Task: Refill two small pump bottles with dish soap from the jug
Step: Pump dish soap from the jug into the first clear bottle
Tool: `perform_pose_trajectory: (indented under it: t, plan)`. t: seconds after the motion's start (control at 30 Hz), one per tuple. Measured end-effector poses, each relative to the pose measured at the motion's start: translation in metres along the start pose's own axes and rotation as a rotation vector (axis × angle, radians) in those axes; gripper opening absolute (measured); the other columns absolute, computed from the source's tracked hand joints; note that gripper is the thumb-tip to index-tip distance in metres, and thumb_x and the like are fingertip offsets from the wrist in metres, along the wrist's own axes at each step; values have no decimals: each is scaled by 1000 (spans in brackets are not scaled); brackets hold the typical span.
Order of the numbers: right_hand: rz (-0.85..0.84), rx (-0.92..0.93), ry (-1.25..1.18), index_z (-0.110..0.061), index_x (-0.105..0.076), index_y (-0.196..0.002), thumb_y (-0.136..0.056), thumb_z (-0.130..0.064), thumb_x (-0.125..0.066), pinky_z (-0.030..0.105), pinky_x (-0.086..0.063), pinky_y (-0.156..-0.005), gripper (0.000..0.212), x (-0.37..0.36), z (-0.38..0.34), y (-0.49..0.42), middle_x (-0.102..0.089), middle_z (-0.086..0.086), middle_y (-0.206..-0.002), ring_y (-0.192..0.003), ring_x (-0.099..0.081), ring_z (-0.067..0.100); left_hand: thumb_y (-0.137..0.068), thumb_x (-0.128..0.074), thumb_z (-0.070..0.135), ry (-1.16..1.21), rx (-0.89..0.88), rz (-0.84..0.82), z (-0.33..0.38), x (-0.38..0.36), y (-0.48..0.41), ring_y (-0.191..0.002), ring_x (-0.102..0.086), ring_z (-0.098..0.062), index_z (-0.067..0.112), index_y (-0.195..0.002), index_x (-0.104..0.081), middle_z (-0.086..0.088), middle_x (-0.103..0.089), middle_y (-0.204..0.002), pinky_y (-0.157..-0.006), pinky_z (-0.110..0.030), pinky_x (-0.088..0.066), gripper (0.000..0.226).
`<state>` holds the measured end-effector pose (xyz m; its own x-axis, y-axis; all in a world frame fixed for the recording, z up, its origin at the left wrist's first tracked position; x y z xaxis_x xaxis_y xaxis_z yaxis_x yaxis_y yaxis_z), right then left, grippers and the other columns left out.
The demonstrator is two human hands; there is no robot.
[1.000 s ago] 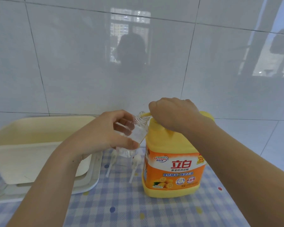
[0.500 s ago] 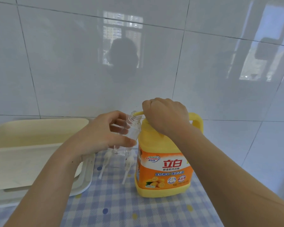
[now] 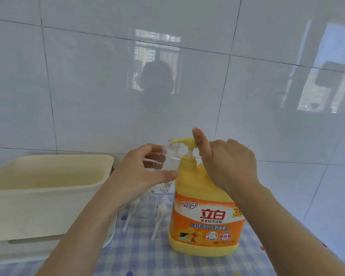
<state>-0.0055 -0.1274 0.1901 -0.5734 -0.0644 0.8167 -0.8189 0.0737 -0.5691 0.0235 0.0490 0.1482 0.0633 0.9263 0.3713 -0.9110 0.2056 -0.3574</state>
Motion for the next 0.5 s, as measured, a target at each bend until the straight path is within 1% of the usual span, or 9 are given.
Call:
perform_pose_trajectory:
  t: [0.1, 0.17, 0.2, 0.27, 0.33, 0.37, 0.43, 0.47, 0.5]
  plan:
    - [22, 5, 5, -21, -70, -76, -90, -64, 3, 34, -46, -70, 86, -1, -1, -1, -62, 1, -72, -80, -55, 20, -68, -83, 36, -5, -3, 7, -1, -1, -1, -96, -63, 2, 34, -115, -58, 17, -65, -105, -79, -23, -55, 54]
    - [50, -5, -45, -23, -57, -64, -93, -62, -4, 34, -42, -69, 72, -1, -2, 1, -53, -3, -64, -79, -53, 19, -68, -83, 35, 1, 0, 4, -2, 0, -2, -95, -63, 2, 33, -116, -58, 16, -65, -105, -77, -20, -54, 54]
    - [85, 0, -101, -25, -53, -65, -95, -60, -9, 34, -40, -68, 64, 0, -3, 2, -50, -6, -62, -78, -51, 19, -68, -83, 35, 2, 3, -1, -3, 0, -3, -95, -63, 2, 33, -117, -57, 16, -65, -104, -76, -20, -54, 55]
    - [155, -7, -306, -28, -61, -79, -99, -54, -24, 34, -44, -68, 49, 5, -6, 0, -58, -6, -67, -76, -53, 18, -69, -83, 35, 10, 11, -7, -3, -1, -3, -96, -63, 2, 33, -119, -56, 17, -65, -105, -76, -22, -55, 57]
    - [128, -17, -547, -19, -70, -92, -100, -47, -37, 35, -48, -67, 44, 13, -11, -9, -65, 0, -71, -69, -57, 18, -70, -82, 34, 33, 19, -5, -3, -1, -4, -97, -63, 2, 32, -122, -55, 17, -65, -106, -79, -24, -56, 59]
    - [102, -18, -623, -16, -69, -85, -101, -45, -40, 33, -45, -61, 44, 18, -14, -16, -60, 2, -62, -61, -53, 17, -70, -82, 33, 44, 22, -2, -4, -1, -4, -97, -63, 3, 31, -123, -56, 17, -66, -106, -79, -24, -55, 60]
    - [42, -25, -628, -16, -48, -61, -102, -43, -37, 30, -31, -52, 50, 25, -21, -32, -39, -2, -50, -50, -38, 13, -71, -82, 29, 72, 35, -4, -5, 0, -4, -99, -63, 2, 28, -124, -58, 17, -67, -107, -77, -22, -54, 59]
    - [9, -50, -612, -15, -37, -58, -103, -42, -34, 30, -28, -52, 52, 24, -24, -41, -35, -3, -52, -51, -35, 13, -71, -82, 27, 96, 45, -15, -5, 0, -4, -100, -64, 1, 26, -123, -59, 16, -68, -108, -74, -21, -54, 57]
    - [-30, -80, -601, -16, -33, -58, -103, -42, -31, 31, -29, -55, 52, 20, -26, -49, -36, -3, -54, -54, -36, 14, -72, -82, 25, 122, 55, -29, -5, 0, -4, -100, -65, -1, 25, -123, -60, 15, -68, -108, -72, -20, -55, 56]
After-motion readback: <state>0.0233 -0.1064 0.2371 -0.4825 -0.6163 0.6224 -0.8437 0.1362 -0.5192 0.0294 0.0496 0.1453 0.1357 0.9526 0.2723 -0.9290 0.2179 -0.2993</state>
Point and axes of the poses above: each hand's wrist, its own y-axis away from the middle knuckle, its own x-axis out of the back of the hand, z = x × y, the point moved 3 cm from there along -y, towards the middle knuckle
